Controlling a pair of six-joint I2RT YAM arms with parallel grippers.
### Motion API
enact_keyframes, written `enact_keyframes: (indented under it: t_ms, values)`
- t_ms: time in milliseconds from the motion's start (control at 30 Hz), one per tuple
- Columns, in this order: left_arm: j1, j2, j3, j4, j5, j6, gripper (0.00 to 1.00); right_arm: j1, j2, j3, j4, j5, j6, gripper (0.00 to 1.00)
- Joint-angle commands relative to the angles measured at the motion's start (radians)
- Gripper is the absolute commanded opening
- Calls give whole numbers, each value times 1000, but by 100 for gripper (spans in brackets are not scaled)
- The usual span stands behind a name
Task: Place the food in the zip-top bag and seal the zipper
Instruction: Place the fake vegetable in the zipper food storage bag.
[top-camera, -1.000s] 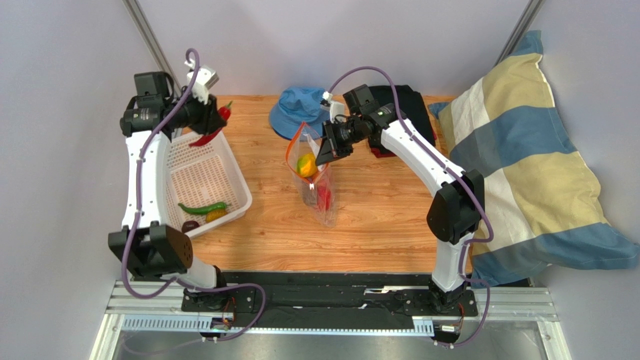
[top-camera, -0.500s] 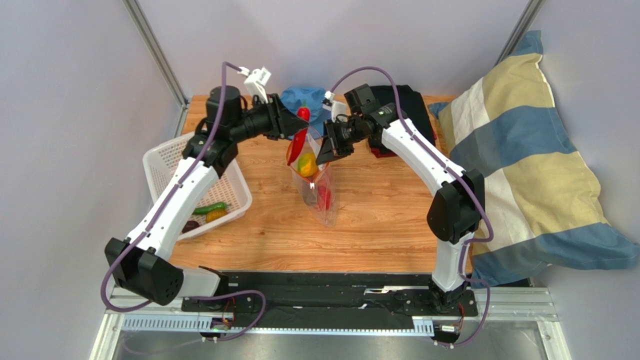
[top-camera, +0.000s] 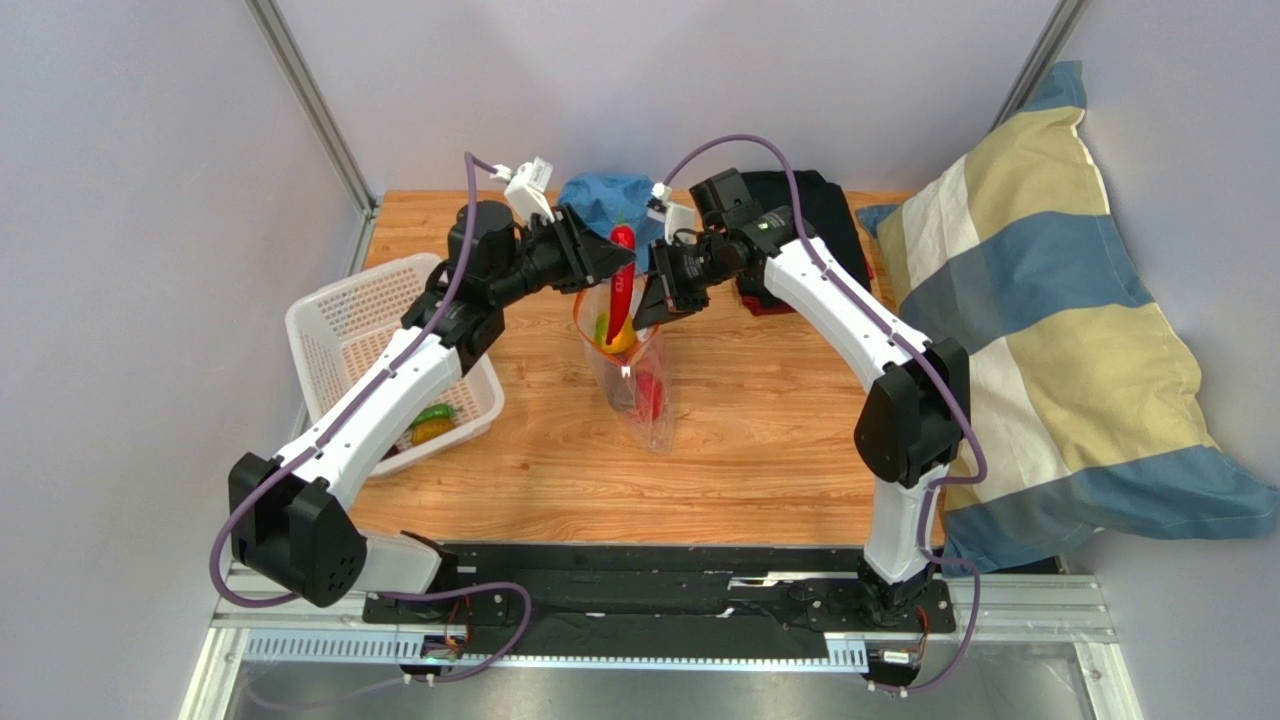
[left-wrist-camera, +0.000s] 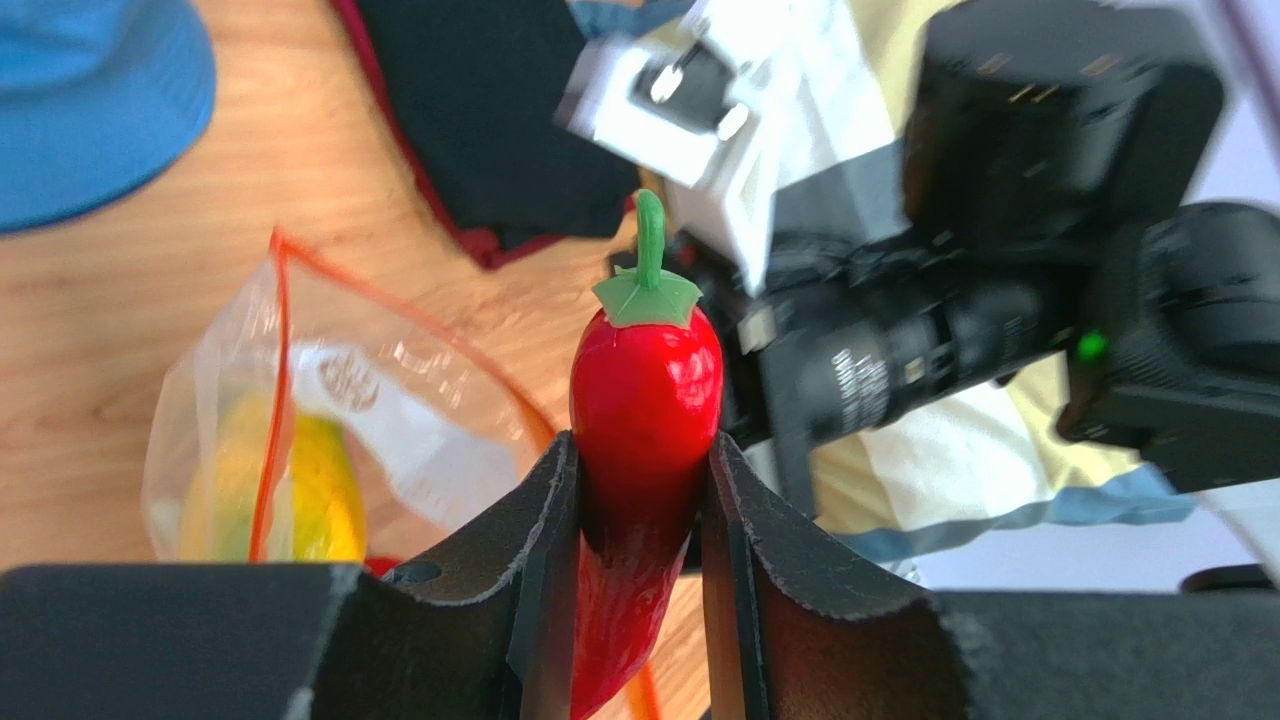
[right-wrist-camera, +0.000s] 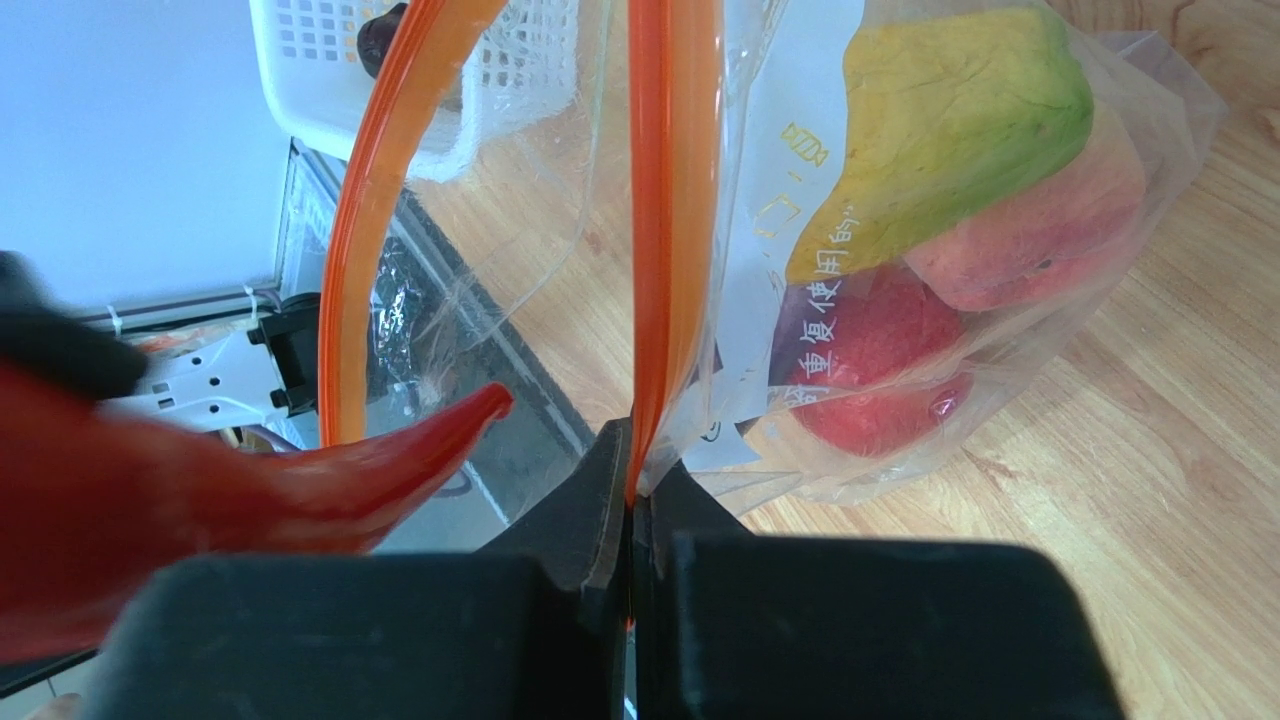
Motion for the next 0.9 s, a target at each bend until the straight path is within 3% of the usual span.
enact_keyframes:
  t_ms: [0,167,200,267,300,500,600,700,733,800,833,867]
  values:
    - [-37,-55,-71,-15,-43,3,23,-14,-27,1,27,-22,25,0]
    - [-69,-64,-150,-66,-60,-31,29,-22,-30,-2,32,-39,34,0]
    - [-69,-59,-142,-98,-55,-35,39,-22,-35,-5,32,-41,33,0]
    - [-69,-62,-124,-142,-55,-16,48,-22,-38,-10,33,-42,31,0]
    - [-69,-79,-110,-176,-72,-6,58,-22,-43,-15,33,-44,27,0]
    - [-43,-214,-21,-311,-132,144,85,-22,-56,-16,30,-50,4,0]
    - [52,-263,64,-426,-111,288,94,-22,-66,-16,26,-47,-15,0]
    - [176,-285,118,-596,-31,529,99,-22,-79,-24,23,-42,-30,0]
    - [211,-286,125,-645,10,698,99,-22,-81,-28,23,-42,-33,0]
    - [338,-292,125,-766,129,863,99,-23,-86,-30,20,-42,-44,0]
    - [387,-291,122,-805,176,1041,99,-22,-87,-31,20,-41,-44,0]
    - [420,-285,123,-886,199,1128,98,-22,-89,-36,18,-42,-45,0]
